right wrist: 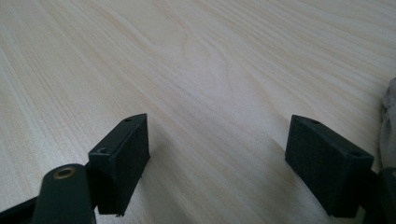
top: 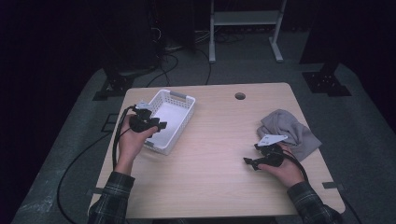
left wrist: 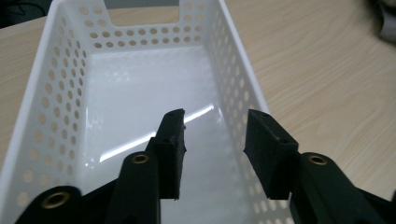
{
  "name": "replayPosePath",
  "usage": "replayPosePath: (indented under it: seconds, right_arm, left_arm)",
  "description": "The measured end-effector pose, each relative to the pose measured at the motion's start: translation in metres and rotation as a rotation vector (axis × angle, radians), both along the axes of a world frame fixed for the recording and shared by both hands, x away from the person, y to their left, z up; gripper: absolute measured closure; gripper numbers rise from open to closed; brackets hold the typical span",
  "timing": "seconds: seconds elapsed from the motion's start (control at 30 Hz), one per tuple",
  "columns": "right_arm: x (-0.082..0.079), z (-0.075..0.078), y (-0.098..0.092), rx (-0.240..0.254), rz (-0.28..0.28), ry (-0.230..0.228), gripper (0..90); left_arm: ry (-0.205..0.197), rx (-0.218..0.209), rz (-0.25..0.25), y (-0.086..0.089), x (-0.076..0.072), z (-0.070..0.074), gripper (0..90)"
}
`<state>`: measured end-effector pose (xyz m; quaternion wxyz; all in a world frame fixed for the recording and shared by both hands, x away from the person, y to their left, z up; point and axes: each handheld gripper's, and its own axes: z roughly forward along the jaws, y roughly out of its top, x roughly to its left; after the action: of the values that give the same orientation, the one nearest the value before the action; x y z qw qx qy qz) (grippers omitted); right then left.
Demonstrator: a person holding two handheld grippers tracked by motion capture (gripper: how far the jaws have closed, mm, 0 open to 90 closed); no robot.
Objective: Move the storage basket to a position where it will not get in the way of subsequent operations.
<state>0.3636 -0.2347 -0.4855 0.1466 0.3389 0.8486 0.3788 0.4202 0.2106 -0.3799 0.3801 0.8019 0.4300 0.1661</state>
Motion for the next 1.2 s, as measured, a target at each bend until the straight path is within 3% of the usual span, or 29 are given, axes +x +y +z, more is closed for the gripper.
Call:
replayPosePath:
  seconds: [0.13,0.37,0.5,0.63,0.83,0.93,1.2]
  right_arm:
    - [0.000,0.000,0.000,0.000,0.001,0.001,20.1]
    - [0.000,0.000,0.000,-0.001,0.001,0.000,20.1]
    - [0.000,0.000,0.000,0.000,0.001,0.000,20.1]
    - [0.000,0.000,0.000,0.000,0.001,0.000,20.1]
    - [0.000,0.000,0.000,0.000,0.002,0.000,20.1]
    - [0.000,0.000,0.000,0.000,0.002,0.000,20.1]
    - [0.000,0.000,0.000,0.000,0.002,-0.001,20.1]
  left_arm:
    - [-0.001,-0.008,-0.017,-0.007,-0.006,-0.003,57.9]
    - [0.042,-0.019,-0.067,-0.018,-0.015,-0.010,59.0]
    - [0.055,-0.003,-0.093,-0.025,-0.018,-0.016,59.3]
    - [0.066,0.029,-0.085,-0.031,-0.019,-0.024,58.6]
    - [0.094,0.061,-0.057,-0.033,-0.017,-0.035,67.8]
    - [0.110,0.042,-0.065,-0.033,-0.017,-0.036,74.2]
    - [0.077,0.100,-0.018,-0.023,-0.014,-0.031,83.0]
